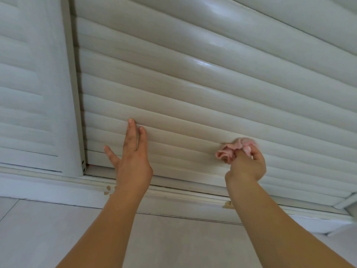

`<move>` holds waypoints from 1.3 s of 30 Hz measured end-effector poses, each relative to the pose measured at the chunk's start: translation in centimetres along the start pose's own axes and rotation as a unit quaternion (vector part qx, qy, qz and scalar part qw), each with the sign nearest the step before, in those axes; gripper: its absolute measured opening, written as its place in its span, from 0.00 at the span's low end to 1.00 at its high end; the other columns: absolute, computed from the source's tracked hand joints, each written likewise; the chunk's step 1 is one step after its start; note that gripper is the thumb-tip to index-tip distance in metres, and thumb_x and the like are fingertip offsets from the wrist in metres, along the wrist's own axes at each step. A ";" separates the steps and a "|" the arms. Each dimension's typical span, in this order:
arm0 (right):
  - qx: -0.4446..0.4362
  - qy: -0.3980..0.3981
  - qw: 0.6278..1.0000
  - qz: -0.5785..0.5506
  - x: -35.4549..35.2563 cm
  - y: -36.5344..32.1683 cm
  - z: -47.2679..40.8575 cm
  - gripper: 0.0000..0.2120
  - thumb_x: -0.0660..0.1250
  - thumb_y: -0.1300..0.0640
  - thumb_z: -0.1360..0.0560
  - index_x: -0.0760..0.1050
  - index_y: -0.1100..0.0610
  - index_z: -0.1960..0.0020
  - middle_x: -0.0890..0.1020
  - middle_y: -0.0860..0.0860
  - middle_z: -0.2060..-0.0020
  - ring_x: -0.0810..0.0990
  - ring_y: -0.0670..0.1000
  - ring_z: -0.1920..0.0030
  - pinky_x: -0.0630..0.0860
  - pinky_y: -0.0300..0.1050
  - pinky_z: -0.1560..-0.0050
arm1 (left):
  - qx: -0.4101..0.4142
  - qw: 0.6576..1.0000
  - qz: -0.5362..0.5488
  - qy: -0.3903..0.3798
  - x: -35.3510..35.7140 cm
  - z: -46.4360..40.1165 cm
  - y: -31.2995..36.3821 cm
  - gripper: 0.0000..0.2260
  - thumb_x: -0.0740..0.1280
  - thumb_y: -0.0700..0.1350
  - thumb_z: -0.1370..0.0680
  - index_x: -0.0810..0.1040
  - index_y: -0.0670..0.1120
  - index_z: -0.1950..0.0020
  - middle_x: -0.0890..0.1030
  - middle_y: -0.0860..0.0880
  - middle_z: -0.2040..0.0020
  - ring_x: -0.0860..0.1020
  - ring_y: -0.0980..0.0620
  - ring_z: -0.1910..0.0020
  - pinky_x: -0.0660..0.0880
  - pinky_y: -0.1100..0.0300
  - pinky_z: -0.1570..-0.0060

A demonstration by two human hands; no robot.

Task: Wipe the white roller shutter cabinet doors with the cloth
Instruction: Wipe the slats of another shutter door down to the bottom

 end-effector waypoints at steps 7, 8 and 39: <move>-0.115 -0.087 0.968 0.206 4.2 1.5 2.4 0.10 0.69 0.62 0.33 0.77 0.48 0.57 0.80 0.60 0.56 0.81 0.58 0.60 0.80 0.54 0.56 | 0.123 0.989 -0.012 0.088 -1.6 0.1 5.6 0.32 0.52 0.31 0.33 0.62 0.42 0.27 0.50 0.45 0.23 0.55 0.49 0.27 0.42 0.39 0.32; -0.144 -0.106 0.954 0.242 4.8 1.2 3.2 0.10 0.70 0.62 0.32 0.79 0.50 0.54 0.80 0.60 0.55 0.81 0.56 0.58 0.79 0.51 0.55 | 0.165 0.982 -0.004 0.095 -1.6 0.0 7.2 0.32 0.49 0.34 0.33 0.64 0.42 0.28 0.55 0.44 0.24 0.56 0.49 0.27 0.46 0.38 0.32; -0.229 -0.081 0.940 0.239 -6.0 -2.0 -6.5 0.07 0.62 0.65 0.24 0.76 0.62 0.47 0.77 0.52 0.48 0.75 0.44 0.48 0.73 0.39 0.45 | 0.073 0.996 -0.048 -0.002 3.8 2.2 20.2 0.49 0.57 0.26 0.33 0.36 0.60 0.26 0.26 0.51 0.28 0.29 0.48 0.28 0.40 0.38 0.30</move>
Point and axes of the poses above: each hand's wrist, its own z-axis away from the middle knuckle, its own x-axis out of the palm, y = z × x, the point moved 6 cm from there along -z, towards the middle knuckle
